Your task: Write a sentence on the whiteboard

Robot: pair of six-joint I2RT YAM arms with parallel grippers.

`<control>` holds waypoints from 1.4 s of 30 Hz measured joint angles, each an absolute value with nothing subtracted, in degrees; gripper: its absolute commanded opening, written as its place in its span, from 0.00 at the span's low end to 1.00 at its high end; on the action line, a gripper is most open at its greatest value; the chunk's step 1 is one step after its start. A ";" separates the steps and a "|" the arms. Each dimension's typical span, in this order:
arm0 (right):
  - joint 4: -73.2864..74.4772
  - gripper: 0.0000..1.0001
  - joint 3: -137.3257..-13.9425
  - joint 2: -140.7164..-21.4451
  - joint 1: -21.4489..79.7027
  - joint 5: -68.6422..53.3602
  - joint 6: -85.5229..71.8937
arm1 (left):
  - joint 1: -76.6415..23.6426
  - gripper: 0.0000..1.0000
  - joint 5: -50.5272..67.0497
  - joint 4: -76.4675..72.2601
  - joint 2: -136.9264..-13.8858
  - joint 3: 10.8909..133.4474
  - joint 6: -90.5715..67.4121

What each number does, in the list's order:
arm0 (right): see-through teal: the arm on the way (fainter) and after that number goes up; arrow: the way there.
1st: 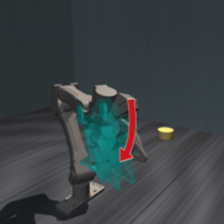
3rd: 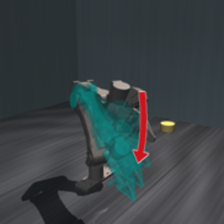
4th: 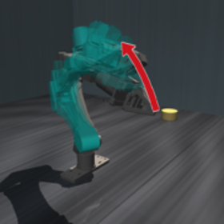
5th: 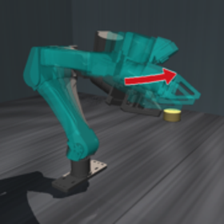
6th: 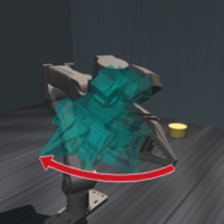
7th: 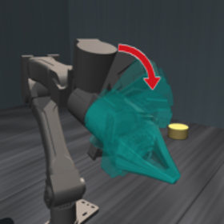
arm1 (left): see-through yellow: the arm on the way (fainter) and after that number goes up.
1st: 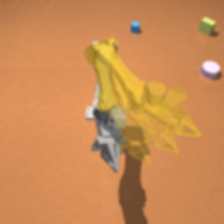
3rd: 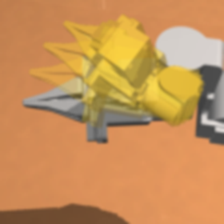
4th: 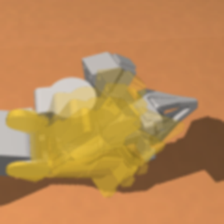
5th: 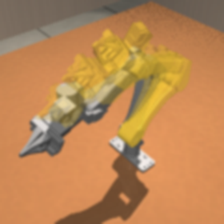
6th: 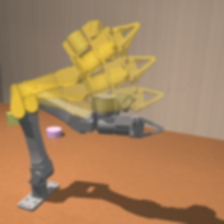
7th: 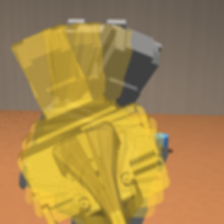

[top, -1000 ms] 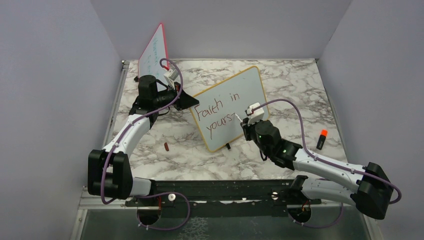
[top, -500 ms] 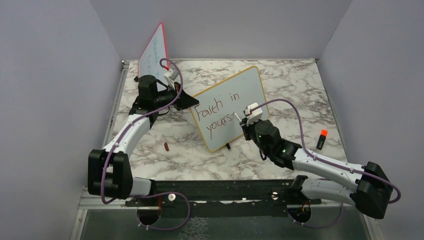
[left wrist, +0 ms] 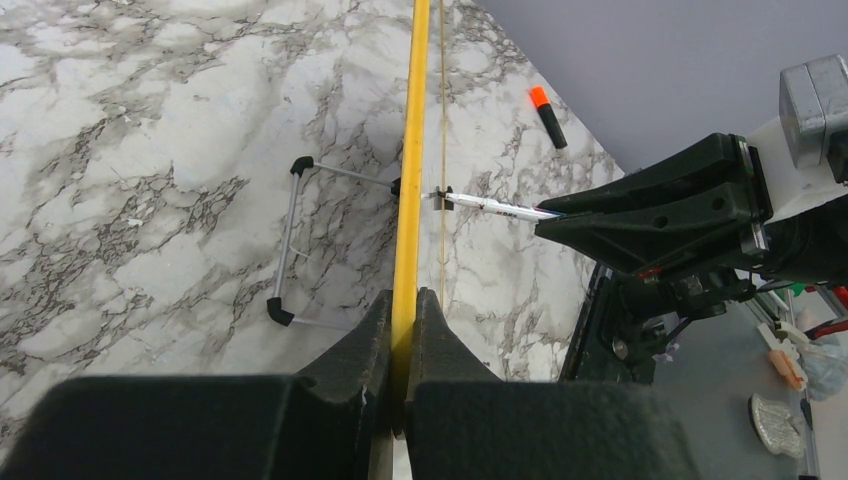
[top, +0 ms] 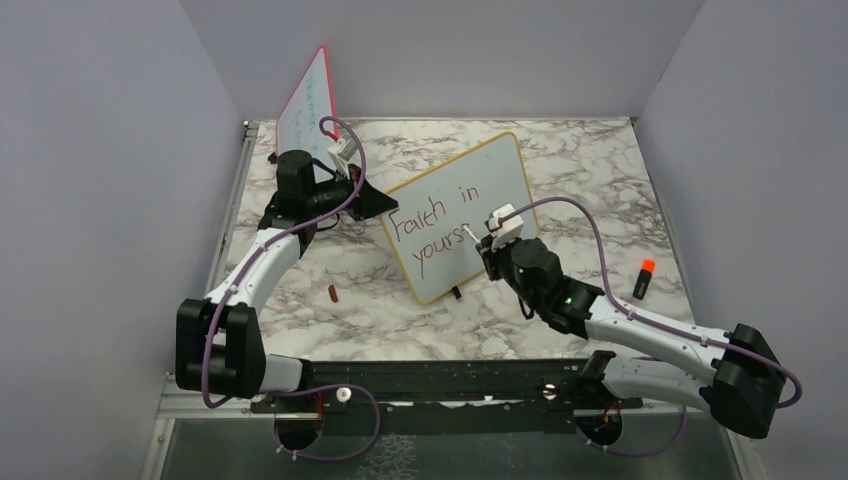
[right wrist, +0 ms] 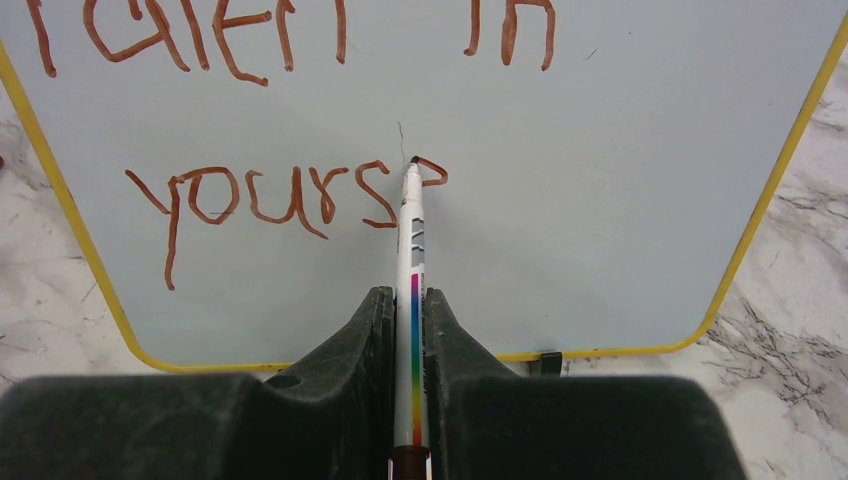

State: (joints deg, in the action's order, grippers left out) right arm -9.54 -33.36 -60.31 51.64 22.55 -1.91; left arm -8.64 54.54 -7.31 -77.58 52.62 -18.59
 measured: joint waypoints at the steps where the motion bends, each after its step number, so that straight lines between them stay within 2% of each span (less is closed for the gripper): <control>1: -9.54 0.01 -33.36 -60.31 51.64 22.39 -1.89 | -8.64 0.00 54.54 -7.31 -77.58 52.62 -18.59; 29: -3.40 0.01 -33.58 -59.29 51.51 21.63 -6.04 | -8.64 0.00 54.54 -7.14 -77.58 52.71 -18.55; 42: -2.22 0.01 -33.58 -59.29 51.53 25.85 -6.66 | -8.64 0.00 54.54 -7.14 -77.58 52.71 -18.52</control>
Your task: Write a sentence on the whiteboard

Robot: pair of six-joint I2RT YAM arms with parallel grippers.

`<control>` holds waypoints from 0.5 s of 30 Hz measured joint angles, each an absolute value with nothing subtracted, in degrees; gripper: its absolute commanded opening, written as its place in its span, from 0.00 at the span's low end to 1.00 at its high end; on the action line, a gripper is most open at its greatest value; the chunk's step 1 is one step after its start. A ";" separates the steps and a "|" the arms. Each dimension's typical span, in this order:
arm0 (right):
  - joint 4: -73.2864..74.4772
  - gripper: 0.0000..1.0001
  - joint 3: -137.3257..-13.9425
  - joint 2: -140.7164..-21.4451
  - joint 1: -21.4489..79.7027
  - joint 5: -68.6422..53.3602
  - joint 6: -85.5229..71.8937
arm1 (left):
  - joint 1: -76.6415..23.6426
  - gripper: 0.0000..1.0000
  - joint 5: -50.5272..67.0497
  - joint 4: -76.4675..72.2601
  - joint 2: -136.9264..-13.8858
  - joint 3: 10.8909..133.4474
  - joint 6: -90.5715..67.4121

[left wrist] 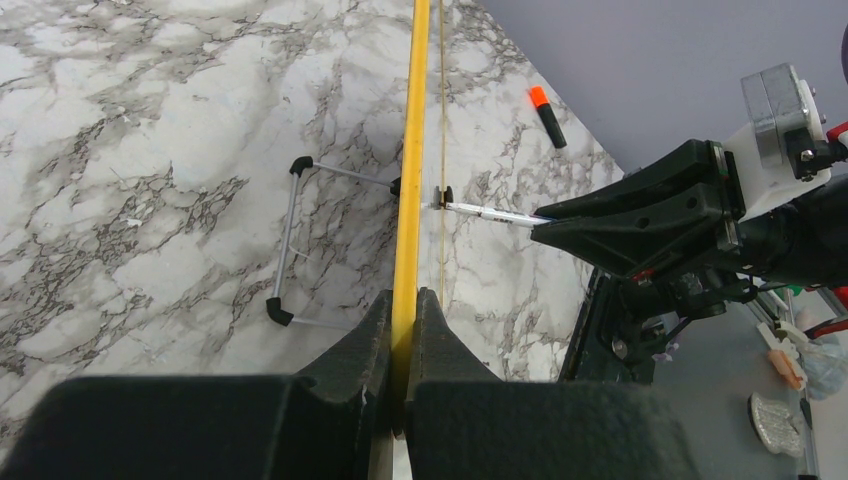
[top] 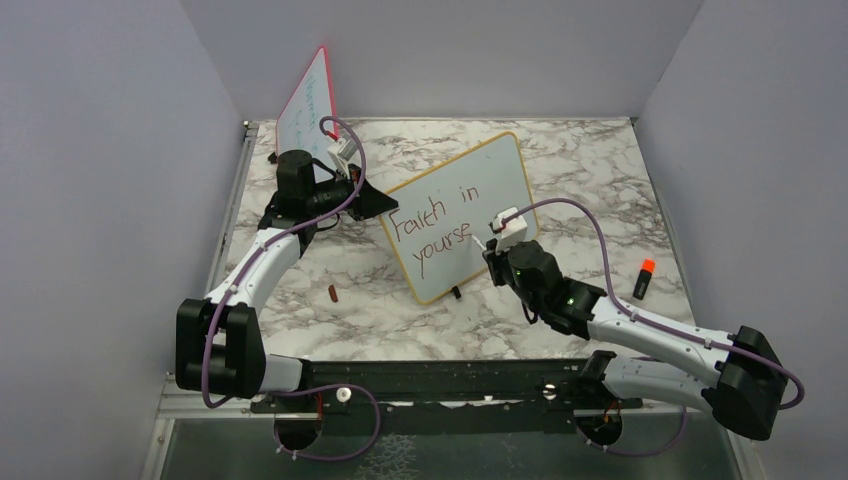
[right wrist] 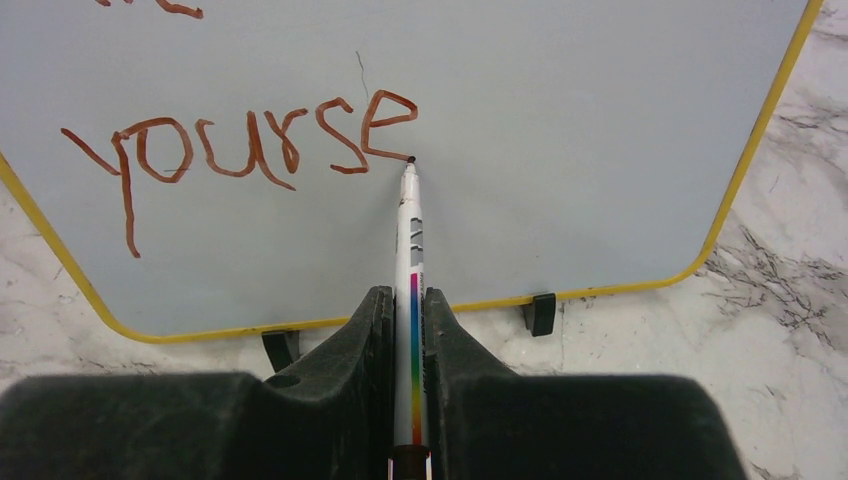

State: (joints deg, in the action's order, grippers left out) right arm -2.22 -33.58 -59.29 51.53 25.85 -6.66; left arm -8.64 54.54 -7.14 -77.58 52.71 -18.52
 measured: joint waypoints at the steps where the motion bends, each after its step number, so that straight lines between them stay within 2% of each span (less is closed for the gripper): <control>1: -2.17 0.01 -33.58 -59.29 51.53 26.20 -6.66 | -8.64 0.00 54.54 -7.14 -77.58 52.71 -18.52; 15: -4.36 0.01 -33.56 -57.63 51.33 26.74 -4.47 | -8.64 0.00 54.57 -7.11 -77.58 52.73 -18.37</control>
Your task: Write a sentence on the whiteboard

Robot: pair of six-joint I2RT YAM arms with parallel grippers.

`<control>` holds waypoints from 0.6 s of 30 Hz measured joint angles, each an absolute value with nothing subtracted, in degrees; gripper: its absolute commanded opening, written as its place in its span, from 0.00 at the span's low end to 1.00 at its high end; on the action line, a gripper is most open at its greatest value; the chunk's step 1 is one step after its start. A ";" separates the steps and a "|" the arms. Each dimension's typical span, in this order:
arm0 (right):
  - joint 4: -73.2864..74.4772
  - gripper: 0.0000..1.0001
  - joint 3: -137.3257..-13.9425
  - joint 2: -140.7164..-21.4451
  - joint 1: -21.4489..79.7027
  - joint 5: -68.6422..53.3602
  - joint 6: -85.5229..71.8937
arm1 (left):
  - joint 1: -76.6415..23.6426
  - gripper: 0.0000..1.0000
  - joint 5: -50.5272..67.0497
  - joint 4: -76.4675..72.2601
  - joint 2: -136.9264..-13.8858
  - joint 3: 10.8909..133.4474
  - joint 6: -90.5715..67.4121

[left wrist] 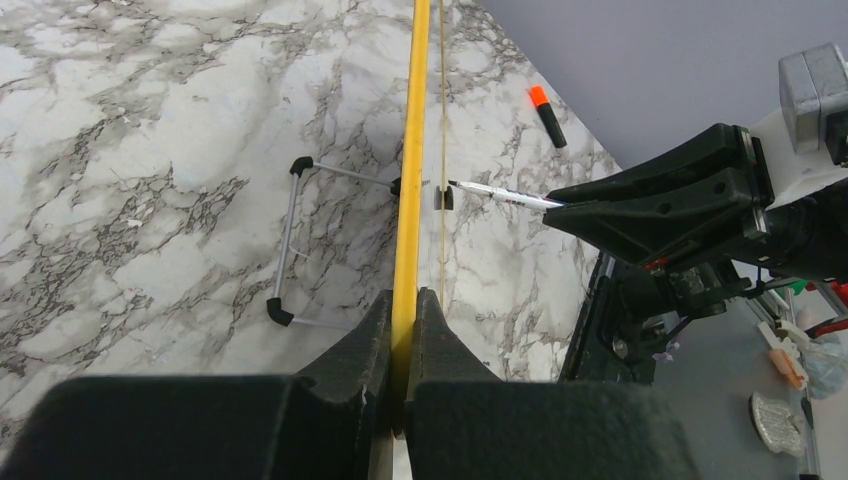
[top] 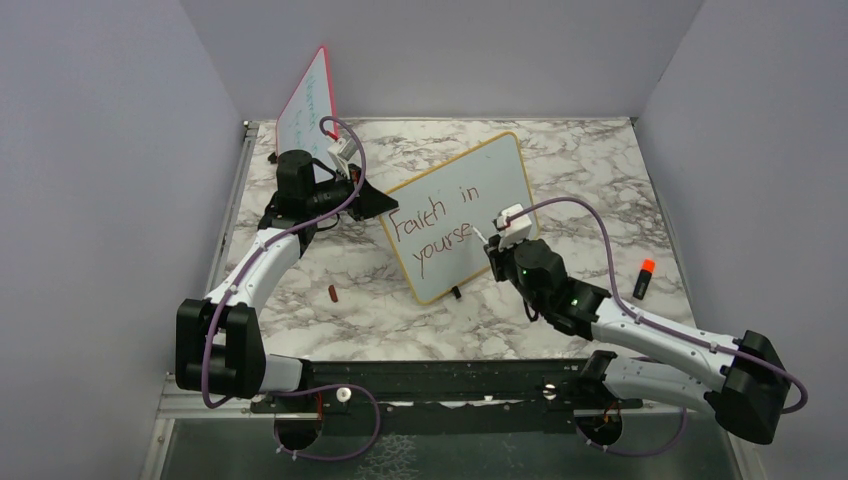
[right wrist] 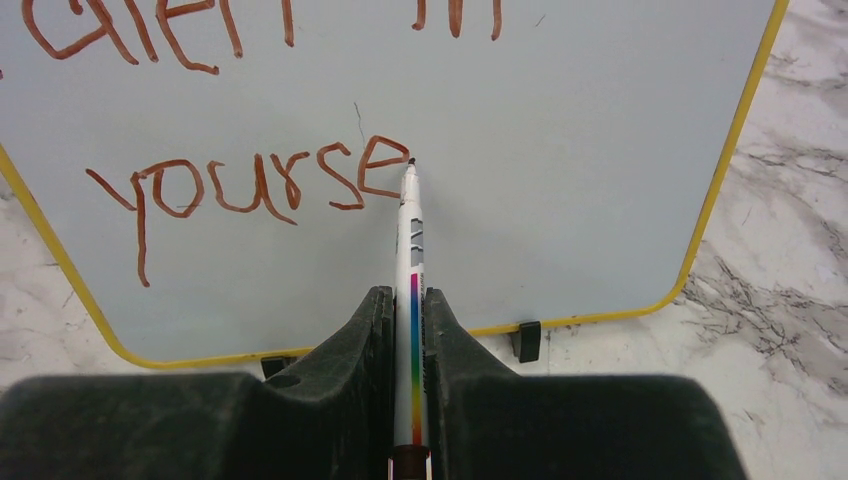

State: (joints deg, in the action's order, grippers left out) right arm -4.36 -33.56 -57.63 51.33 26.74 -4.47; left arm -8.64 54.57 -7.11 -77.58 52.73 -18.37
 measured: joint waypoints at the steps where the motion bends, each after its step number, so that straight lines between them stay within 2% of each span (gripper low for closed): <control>1: -4.69 0.01 -33.58 -57.65 51.24 26.74 -4.25 | -8.64 0.00 54.57 -7.11 -77.58 52.73 -18.37; 18: -10.07 0.01 -36.58 -61.17 49.50 26.48 -1.34 | -8.64 0.00 54.57 -6.94 -77.58 52.82 -18.33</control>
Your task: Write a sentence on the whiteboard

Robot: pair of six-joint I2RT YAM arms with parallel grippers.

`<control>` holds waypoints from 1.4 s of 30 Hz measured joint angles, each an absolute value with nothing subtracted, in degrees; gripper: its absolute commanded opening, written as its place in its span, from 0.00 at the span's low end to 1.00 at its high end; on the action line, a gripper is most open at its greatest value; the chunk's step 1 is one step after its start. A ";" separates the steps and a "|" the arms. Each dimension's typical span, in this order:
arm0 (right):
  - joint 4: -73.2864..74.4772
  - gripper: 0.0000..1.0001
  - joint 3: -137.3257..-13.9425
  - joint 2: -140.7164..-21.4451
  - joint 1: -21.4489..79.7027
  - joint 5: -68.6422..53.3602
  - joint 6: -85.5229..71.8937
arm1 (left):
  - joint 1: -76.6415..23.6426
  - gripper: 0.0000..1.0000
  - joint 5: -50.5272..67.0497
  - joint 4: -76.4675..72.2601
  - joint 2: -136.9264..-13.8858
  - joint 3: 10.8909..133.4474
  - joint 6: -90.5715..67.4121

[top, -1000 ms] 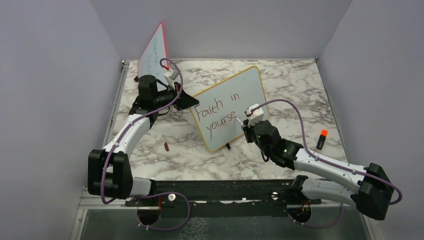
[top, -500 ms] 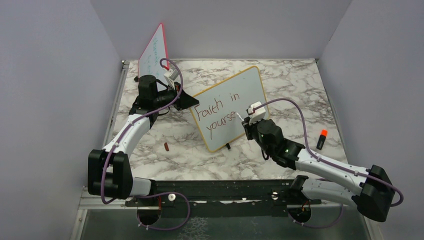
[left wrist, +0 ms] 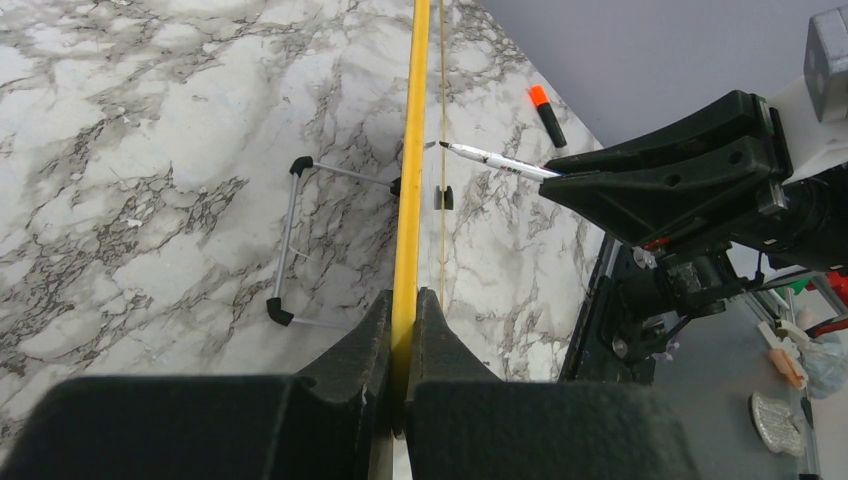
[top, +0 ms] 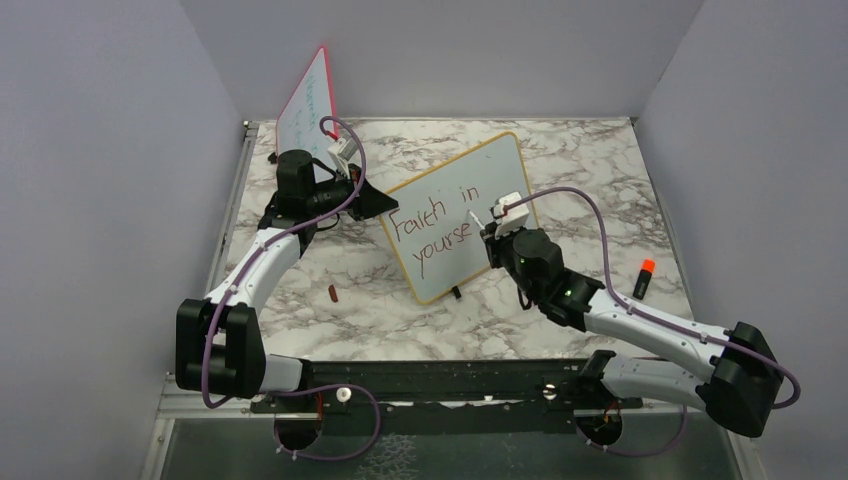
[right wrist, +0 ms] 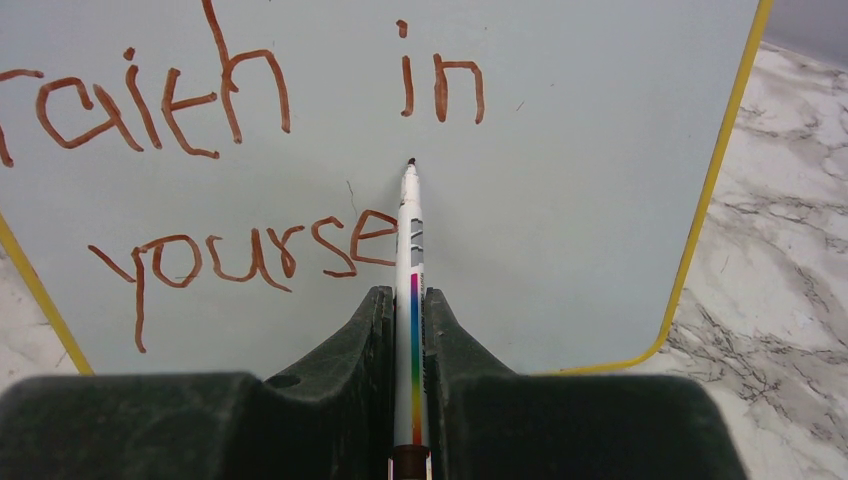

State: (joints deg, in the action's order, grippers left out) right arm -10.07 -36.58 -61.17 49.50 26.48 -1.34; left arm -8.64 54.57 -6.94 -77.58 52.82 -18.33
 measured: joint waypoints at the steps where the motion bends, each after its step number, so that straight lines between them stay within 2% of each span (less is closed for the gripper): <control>1: -10.09 0.01 -36.58 -61.43 49.41 26.46 -1.34 | -8.64 0.00 54.57 -6.94 -77.58 52.82 -18.31; 42: -0.12 0.00 -33.58 -58.41 49.01 23.14 -8.14 | -8.64 0.00 54.54 -6.70 -77.69 52.95 -18.17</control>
State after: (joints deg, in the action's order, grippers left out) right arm -0.12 -33.58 -58.41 49.01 23.14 -8.14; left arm -8.64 54.54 -6.70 -77.69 52.95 -18.17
